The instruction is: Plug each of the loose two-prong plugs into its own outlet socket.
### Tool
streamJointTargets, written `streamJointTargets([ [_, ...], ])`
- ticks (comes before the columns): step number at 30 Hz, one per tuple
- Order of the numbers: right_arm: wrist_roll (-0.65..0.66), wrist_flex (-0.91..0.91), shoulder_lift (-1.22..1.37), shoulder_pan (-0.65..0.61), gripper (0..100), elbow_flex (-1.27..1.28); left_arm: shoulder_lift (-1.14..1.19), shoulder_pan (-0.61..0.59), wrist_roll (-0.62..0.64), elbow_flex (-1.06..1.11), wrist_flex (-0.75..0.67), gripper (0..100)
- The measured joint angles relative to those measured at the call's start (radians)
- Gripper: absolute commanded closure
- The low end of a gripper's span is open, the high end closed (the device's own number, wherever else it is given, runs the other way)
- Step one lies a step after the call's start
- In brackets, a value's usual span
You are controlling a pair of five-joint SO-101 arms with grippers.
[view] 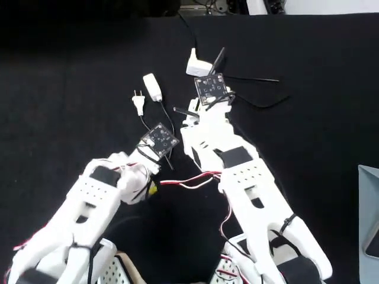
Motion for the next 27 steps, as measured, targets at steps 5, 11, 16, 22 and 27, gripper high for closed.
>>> streamJointTargets([
  [5, -0.002, 0.000, 0.000, 0.002, 98.7, 0.000, 0.222, -0.005, 0.006, -0.120, 0.000, 84],
  [11, -0.002, 0.000, 0.000, 0.002, 98.7, 0.000, 0.325, -0.106, 0.012, -0.276, 0.068, 85],
  [16, -0.002, 0.000, 0.000, 0.002, 98.7, 0.000, 0.338, -0.181, 0.008, -0.290, 0.068, 85],
  [22, -0.002, 0.000, 0.000, 0.002, 98.7, 0.000, 0.342, -0.269, -0.012, -0.307, 0.069, 85],
  [27, -0.002, 0.000, 0.000, 0.002, 98.7, 0.000, 0.344, -0.341, -0.057, -0.318, 0.069, 85],
])
